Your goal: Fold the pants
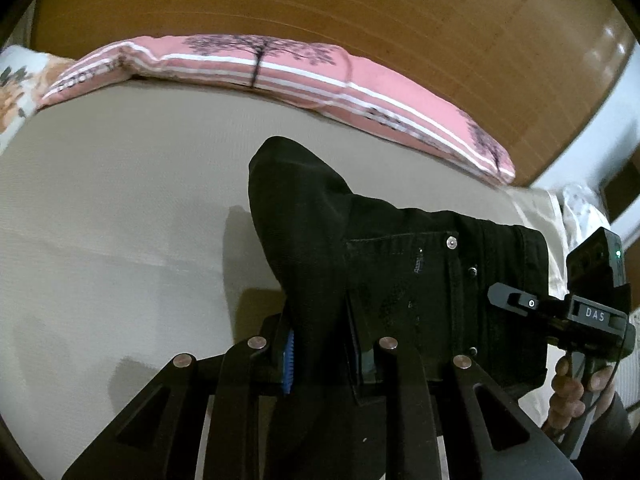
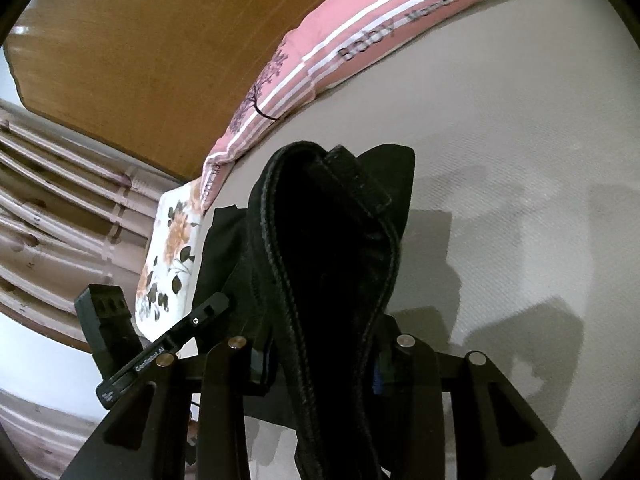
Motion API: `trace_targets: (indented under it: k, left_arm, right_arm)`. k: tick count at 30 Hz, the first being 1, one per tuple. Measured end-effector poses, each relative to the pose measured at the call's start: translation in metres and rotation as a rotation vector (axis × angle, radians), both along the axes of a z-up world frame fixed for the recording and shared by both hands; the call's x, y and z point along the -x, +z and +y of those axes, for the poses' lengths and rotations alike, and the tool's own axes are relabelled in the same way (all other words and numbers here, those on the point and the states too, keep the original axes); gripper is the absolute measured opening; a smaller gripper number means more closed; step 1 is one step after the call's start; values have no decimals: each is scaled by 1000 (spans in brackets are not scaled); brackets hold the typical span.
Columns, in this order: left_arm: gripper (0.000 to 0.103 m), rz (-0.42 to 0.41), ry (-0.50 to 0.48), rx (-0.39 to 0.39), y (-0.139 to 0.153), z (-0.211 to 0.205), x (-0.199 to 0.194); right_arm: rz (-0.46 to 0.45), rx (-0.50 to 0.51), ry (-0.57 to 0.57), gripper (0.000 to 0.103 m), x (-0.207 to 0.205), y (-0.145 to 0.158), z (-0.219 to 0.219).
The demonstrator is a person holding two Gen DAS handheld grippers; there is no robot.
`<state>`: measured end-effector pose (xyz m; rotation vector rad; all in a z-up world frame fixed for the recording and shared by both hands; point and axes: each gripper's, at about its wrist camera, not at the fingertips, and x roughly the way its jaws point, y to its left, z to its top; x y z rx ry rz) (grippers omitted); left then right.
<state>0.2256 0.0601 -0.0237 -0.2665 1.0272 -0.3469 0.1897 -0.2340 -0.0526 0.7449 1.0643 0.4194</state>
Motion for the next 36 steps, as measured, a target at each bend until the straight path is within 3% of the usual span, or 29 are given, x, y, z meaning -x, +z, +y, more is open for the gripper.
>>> trace_targets:
  k: [13, 18, 24, 30, 36]
  left_arm:
    - [21, -9, 46, -57, -7, 23, -56]
    - [24, 2, 45, -128, -25, 19, -68]
    - [40, -9, 48, -200, -43, 16, -65]
    - [47, -19, 43, -252, -45, 14, -59]
    - [52, -34, 27, -302, -38, 12, -36]
  right_arm:
    - [5, 38, 11, 33, -66, -2, 32]
    - [17, 100, -7, 33, -81, -14, 34]
    - [6, 259, -6, 43, -81, -31, 39]
    - [2, 348, 1, 55, -74, -30, 44]
    - [-18, 404, 2, 57, -48, -23, 46]
